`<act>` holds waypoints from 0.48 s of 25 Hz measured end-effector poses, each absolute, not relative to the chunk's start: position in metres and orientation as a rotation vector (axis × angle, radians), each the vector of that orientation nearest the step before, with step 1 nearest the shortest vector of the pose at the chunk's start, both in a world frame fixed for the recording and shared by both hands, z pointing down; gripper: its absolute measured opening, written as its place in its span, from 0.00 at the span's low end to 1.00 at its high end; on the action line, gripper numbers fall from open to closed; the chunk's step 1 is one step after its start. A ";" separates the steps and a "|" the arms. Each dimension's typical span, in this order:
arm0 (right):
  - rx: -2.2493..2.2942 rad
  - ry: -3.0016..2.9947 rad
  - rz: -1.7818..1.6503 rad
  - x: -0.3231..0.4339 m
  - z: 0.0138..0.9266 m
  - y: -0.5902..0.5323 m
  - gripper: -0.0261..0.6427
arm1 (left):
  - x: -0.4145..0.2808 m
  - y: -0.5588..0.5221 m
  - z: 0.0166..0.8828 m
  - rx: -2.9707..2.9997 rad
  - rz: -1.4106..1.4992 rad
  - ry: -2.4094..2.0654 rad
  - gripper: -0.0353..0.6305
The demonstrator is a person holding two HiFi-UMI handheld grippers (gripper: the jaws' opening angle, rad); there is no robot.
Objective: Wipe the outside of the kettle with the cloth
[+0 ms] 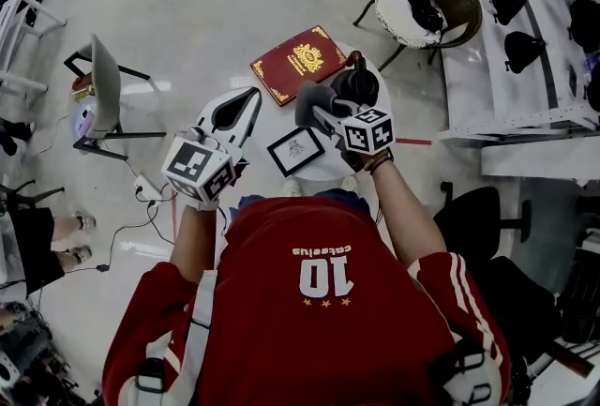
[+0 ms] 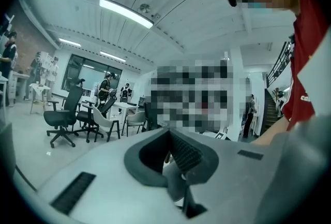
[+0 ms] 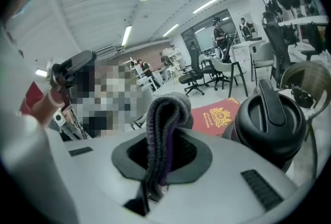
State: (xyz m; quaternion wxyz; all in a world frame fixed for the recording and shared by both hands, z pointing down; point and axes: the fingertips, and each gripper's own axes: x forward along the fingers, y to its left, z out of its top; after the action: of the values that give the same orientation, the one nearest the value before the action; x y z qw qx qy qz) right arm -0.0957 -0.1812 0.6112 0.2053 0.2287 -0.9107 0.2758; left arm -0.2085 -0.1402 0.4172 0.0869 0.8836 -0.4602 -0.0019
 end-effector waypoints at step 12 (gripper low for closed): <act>0.631 -2.680 0.421 -0.058 0.521 -0.166 0.12 | -0.157 -0.154 0.411 2.672 0.007 -1.307 0.06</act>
State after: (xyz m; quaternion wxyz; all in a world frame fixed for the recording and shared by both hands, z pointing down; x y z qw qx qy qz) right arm -0.0584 -0.1661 0.5207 0.1772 0.2231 -0.9470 0.1486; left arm -0.1568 -0.1539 0.4114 0.0837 0.8952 -0.4378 0.0023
